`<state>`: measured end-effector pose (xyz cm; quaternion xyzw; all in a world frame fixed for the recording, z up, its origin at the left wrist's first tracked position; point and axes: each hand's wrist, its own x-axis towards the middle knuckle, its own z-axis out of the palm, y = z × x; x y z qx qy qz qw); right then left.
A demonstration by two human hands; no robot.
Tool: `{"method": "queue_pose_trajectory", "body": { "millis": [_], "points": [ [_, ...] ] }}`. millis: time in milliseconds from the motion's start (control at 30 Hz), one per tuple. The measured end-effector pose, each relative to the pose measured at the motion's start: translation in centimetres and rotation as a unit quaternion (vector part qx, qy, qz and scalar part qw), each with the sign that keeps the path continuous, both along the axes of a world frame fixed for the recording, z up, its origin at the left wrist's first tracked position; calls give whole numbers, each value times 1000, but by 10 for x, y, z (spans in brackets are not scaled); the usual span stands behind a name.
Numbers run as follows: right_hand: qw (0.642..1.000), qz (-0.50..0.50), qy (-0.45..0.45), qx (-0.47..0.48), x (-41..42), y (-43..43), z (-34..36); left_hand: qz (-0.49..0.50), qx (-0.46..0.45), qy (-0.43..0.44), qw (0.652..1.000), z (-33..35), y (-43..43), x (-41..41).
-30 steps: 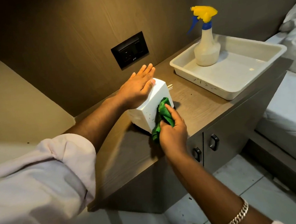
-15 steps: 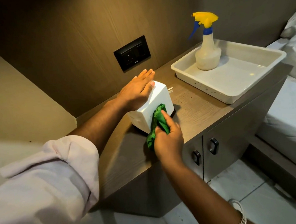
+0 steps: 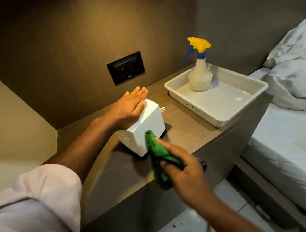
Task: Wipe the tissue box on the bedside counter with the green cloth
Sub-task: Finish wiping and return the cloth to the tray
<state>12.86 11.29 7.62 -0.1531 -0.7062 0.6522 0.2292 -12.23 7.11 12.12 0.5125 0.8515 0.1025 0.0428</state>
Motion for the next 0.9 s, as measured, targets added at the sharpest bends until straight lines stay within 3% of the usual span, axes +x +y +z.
{"method": "queue_pose_trajectory", "body": {
  "millis": [100, 233, 300, 367, 433, 500, 600, 667, 833, 900],
  "points": [
    [1000, -22, -16, -14, 11, 90, 22, 3, -16, 16, 1000, 0, 2, 0],
    [972, -35, -38, 229, -13, 199, 48, 52, -49, 18, 997, 1, 5, 10],
    [927, 2, -64, 369, -40, 237, 47, 95, -52, -7, 994, 2, 9, 21],
    [857, 71, -141, 490, -65, 261, 30, 140, -54, -24, 988, 3, 13, 34],
    [806, 96, -202, 549, -78, 273, 6, 177, -60, -15, 982, 3, 16, 46],
    [775, 140, -251, 563, -88, 285, -14, 217, -66, 4, 974, 0, 20, 57],
    [679, 293, -387, 551, -101, 301, -28, 271, -63, 35, 960, -7, 24, 74],
    [645, 349, -420, 534, -105, 305, -30, 315, -56, 51, 946, -12, 28, 86],
    [628, 389, -429, 520, -103, 300, -15, 402, -18, 75, 912, -11, 42, 116],
    [661, 372, -417, 501, -108, 304, 3, 386, 100, 79, 914, -15, 51, 143]
  ]
}}
